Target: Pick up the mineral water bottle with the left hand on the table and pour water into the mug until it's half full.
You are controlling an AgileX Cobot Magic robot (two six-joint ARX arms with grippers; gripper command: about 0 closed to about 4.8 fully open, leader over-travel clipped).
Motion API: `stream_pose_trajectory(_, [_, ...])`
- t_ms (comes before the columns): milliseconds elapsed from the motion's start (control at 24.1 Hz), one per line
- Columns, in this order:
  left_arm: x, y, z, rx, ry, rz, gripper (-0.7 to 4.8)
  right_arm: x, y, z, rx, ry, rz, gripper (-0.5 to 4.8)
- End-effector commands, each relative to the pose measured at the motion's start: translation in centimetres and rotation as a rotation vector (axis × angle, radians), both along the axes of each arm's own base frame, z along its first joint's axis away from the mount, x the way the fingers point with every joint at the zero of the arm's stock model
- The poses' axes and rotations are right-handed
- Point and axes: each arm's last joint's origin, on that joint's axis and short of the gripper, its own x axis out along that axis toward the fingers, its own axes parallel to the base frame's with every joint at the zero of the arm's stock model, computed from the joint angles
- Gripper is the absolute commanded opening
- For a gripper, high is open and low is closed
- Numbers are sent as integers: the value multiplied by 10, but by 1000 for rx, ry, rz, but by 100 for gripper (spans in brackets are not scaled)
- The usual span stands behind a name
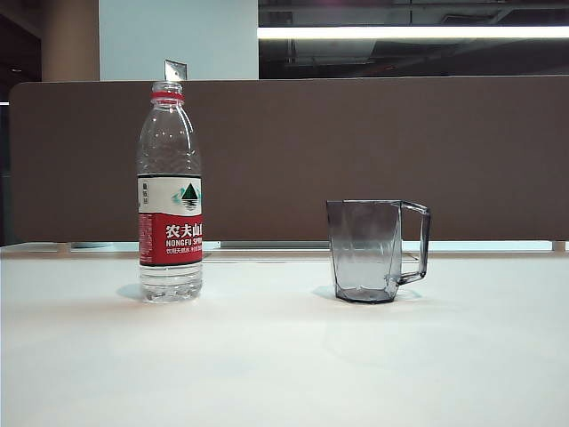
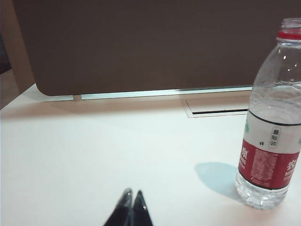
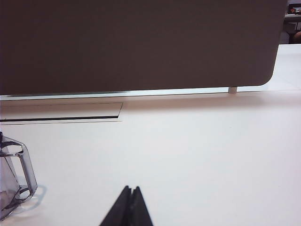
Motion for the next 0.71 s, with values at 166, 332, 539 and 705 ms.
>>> stream_pose_trajectory(166, [0,0,2,-3,-13,-3,-5,0,0,1,-3,-19,3,-1])
stream_pose_trajectory(332, [0,0,2,-5,-13,-3,-5,0,0,2,-3,-23,6,-1])
stream_pose_trajectory(539, [-3,0,17,-89,-94,-11,-5,-4,0,19,-2,-85,7,-1])
stream_pose_trajectory(705, [-7,0,39,-90,-173,-16,-5,-8,0,42,-2,-104,7,-2])
